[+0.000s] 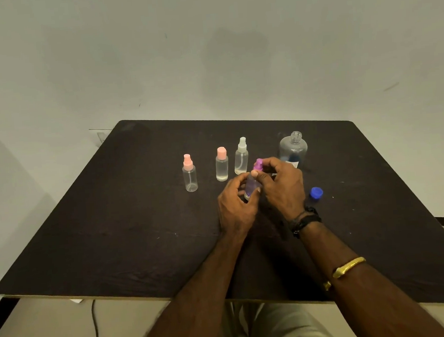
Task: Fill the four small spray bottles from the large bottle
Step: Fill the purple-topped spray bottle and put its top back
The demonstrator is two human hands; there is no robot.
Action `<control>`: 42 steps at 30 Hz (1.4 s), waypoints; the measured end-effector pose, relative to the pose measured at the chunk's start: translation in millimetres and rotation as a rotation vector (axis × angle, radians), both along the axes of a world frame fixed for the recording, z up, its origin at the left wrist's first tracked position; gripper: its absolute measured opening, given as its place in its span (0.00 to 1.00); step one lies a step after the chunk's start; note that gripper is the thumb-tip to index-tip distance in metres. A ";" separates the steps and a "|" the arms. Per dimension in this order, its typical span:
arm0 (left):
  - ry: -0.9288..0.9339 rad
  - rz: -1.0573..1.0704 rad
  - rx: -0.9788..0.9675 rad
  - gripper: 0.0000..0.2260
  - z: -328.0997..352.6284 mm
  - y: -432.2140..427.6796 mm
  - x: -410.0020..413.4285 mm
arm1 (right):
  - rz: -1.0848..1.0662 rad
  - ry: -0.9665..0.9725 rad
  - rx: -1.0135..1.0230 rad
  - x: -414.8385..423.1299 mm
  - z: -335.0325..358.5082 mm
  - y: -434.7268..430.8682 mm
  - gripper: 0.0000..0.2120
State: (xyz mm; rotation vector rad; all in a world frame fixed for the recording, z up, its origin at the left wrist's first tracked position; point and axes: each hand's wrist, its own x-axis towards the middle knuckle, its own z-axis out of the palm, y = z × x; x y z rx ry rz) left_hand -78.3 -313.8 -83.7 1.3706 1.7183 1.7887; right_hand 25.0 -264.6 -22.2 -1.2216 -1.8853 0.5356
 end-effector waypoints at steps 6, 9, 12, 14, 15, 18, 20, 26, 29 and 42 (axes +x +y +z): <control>-0.005 -0.002 -0.040 0.20 -1.8 2.1 0.4 | 0.020 0.077 -0.036 0.7 -5.7 -0.8 0.12; -0.008 0.002 -0.049 0.19 -0.6 1.5 0.7 | 0.049 0.105 -0.081 -0.9 -9.8 -2.5 0.12; -0.011 -0.001 -0.035 0.18 -0.3 0.8 1.0 | 0.029 0.113 -0.101 -2.5 -12.5 -2.3 0.12; -0.034 -0.008 -0.024 0.18 2.1 0.4 1.3 | 0.023 0.109 -0.103 -3.2 -11.8 -0.2 0.11; -0.055 -0.013 -0.018 0.18 3.4 0.0 1.1 | 0.023 0.104 -0.100 -3.5 -11.4 0.4 0.11; -0.117 -0.027 -0.019 0.19 7.8 0.6 -1.2 | 0.003 0.104 -0.069 -5.1 -11.4 3.1 0.13; -0.142 -0.029 -0.013 0.20 11.0 1.6 -3.9 | -0.014 0.110 -0.041 -7.4 -10.1 4.3 0.15; -0.141 0.022 0.045 0.20 26.4 2.6 -19.1 | -0.007 0.146 0.038 -25.2 7.2 6.8 0.16; -0.130 0.049 0.064 0.20 27.3 1.6 -32.1 | 0.017 0.161 0.080 -37.9 13.3 7.4 0.16; -0.160 0.222 0.083 0.19 29.3 -19.7 -79.5 | 0.073 0.166 0.104 -92.8 18.1 0.8 0.15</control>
